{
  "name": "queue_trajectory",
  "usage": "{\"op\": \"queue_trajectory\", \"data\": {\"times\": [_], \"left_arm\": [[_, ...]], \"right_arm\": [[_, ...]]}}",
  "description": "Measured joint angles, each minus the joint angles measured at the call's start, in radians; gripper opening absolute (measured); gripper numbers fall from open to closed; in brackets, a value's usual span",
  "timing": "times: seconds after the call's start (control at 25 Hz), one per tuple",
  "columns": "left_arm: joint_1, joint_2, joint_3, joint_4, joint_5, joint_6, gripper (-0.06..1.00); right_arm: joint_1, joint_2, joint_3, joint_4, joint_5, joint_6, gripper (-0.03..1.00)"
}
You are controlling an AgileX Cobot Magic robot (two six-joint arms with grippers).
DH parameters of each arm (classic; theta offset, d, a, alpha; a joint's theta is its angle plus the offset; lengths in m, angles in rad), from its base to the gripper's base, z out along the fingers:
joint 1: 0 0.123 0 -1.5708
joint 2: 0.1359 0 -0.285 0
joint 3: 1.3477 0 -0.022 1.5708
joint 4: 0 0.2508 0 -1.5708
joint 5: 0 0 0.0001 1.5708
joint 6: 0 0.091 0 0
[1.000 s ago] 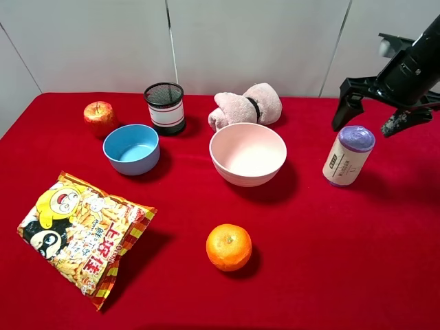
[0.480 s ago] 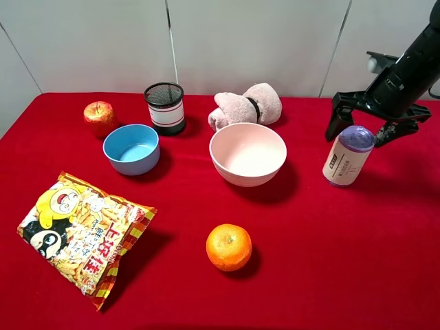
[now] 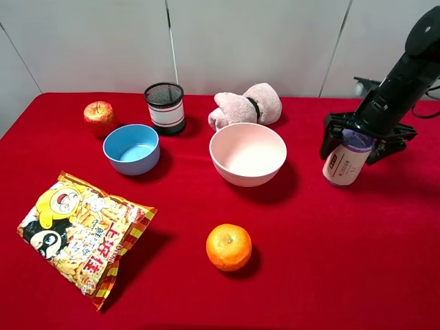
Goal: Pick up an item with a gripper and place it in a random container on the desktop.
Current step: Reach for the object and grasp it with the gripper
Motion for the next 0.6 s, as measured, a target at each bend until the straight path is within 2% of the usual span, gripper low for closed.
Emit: {"op": "queue_trajectory", "data": {"times": [0.44, 0.52, 0.6], "left_arm": [[0.0, 0.0, 0.0, 0.0, 0.0, 0.0, 1.0], [0.0, 0.0, 0.0, 0.0, 0.0, 0.0, 1.0], [0.0, 0.0, 0.0, 0.0, 0.0, 0.0, 1.0]], "right_arm": [[0.0, 0.022, 0.0, 0.0, -0.011, 0.0, 0.68], [0.0, 0.022, 0.0, 0.0, -0.011, 0.0, 0.62], [0.0, 0.022, 0.0, -0.005, -0.011, 0.0, 0.49]]}}
